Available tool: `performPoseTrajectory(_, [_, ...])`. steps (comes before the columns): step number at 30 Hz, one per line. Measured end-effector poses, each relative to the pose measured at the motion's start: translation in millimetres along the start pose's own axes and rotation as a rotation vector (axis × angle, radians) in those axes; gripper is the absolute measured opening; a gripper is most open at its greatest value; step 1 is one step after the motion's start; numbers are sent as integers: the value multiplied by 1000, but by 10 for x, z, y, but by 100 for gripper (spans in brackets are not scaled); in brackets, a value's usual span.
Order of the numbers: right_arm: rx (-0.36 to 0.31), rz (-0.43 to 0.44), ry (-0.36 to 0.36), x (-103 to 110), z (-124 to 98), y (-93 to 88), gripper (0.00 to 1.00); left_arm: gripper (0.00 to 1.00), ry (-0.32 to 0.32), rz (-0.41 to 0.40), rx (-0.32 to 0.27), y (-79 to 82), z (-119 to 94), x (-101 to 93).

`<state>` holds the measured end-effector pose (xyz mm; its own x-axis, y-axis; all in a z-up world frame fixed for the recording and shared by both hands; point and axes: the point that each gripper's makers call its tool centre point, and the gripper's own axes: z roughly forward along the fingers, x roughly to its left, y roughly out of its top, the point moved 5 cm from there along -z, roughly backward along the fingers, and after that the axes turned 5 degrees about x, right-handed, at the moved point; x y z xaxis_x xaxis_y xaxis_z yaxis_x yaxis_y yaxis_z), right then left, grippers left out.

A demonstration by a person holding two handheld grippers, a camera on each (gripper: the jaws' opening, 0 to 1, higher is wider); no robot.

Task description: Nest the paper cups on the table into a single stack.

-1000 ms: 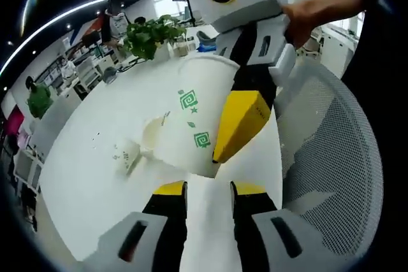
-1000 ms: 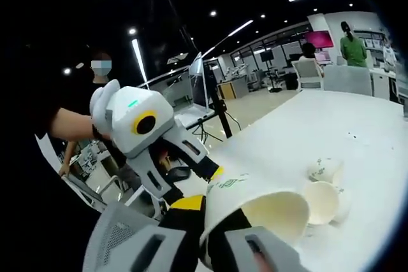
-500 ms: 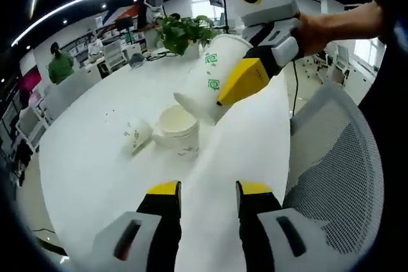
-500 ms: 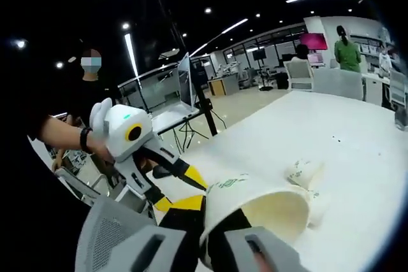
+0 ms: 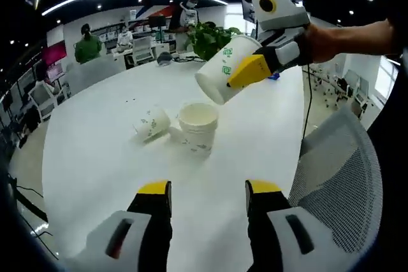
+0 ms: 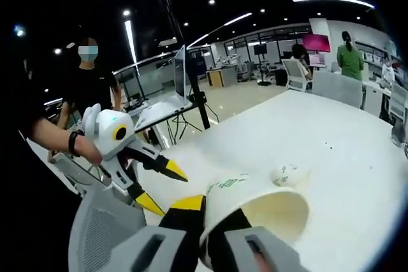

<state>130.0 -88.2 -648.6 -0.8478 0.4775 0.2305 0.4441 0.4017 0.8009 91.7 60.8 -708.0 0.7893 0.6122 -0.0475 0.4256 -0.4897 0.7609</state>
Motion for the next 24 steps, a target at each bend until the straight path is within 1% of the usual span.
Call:
performPoseTrajectory(2, [6, -7, -4, -23, 5, 17, 0, 47, 9, -18, -1, -39, 0, 1])
performPoseTrajectory(4, [13, -10, -7, -37, 9, 22, 0, 49, 16, -23, 11, -93, -10, -55])
performPoseTrajectory(7, [26, -8, -8, -58, 35, 5, 0, 54, 26, -29, 27, -177, 29, -68])
performPoseTrajectory(8, [34, -10, -11, -54, 41, 3, 0, 54, 28, -34, 29, -196, 31, -74])
performPoseTrajectory(9, [46, -14, -14, -61, 53, -6, 0, 54, 31, -38, 30, -179, -10, -110])
performPoseTrajectory(13, [81, -22, -38, -109, 71, -4, 0, 54, 41, -51, 29, -217, -17, -148])
performPoseTrajectory(17, [90, -23, -42, -118, 66, 21, 0, 53, 61, -87, 18, -241, -27, -166])
performPoseTrajectory(19, [107, -18, -43, -132, 71, 19, 0, 53, 65, -99, 18, -269, -25, -177])
performPoseTrajectory(24, [156, -49, -59, -198, 82, -1, 0, 53, 71, -126, 19, -365, -18, -192])
